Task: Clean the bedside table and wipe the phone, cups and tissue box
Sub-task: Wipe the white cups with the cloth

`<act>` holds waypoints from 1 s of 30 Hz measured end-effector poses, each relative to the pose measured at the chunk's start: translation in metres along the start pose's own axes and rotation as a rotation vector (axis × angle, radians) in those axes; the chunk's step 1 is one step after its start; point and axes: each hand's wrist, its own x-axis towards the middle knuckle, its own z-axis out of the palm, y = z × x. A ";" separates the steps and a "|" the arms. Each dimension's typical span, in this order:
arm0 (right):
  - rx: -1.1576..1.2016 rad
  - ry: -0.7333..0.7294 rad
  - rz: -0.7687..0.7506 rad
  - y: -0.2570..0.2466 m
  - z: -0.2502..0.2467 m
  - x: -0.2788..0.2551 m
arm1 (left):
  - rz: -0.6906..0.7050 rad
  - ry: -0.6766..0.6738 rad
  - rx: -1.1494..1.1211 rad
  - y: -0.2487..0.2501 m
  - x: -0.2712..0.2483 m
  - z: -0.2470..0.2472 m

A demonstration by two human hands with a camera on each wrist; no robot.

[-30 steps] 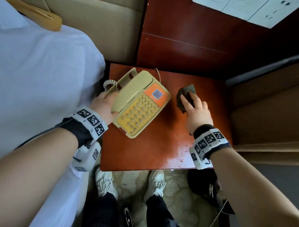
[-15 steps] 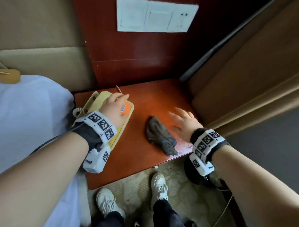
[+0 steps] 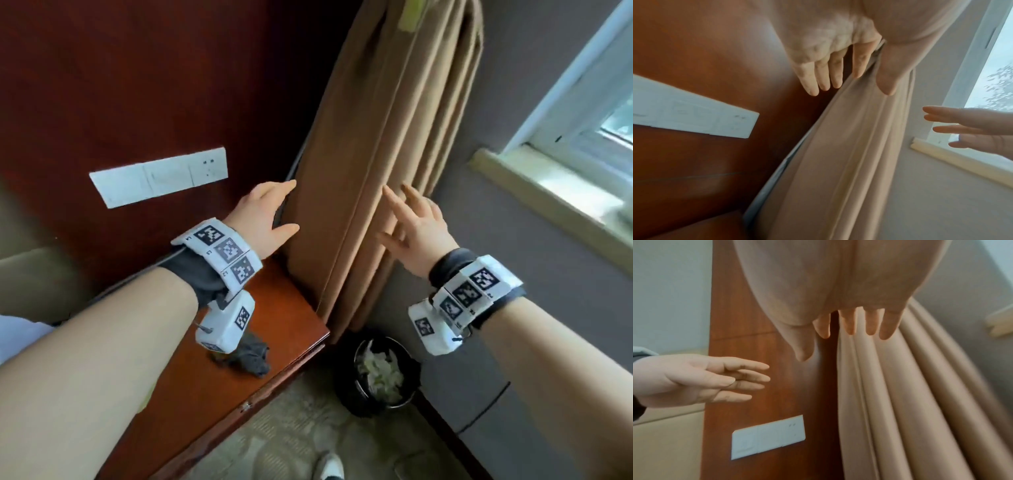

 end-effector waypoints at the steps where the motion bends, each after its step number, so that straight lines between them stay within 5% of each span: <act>1: 0.002 0.015 0.024 0.013 -0.015 -0.003 | 0.025 0.002 -0.006 0.018 0.007 0.001; 21: -0.088 0.155 0.486 0.236 -0.153 -0.058 | 0.308 -0.138 0.008 0.260 0.122 0.107; 30: -0.071 0.401 0.785 0.317 -0.191 -0.075 | 0.336 -0.237 0.023 0.356 0.159 0.169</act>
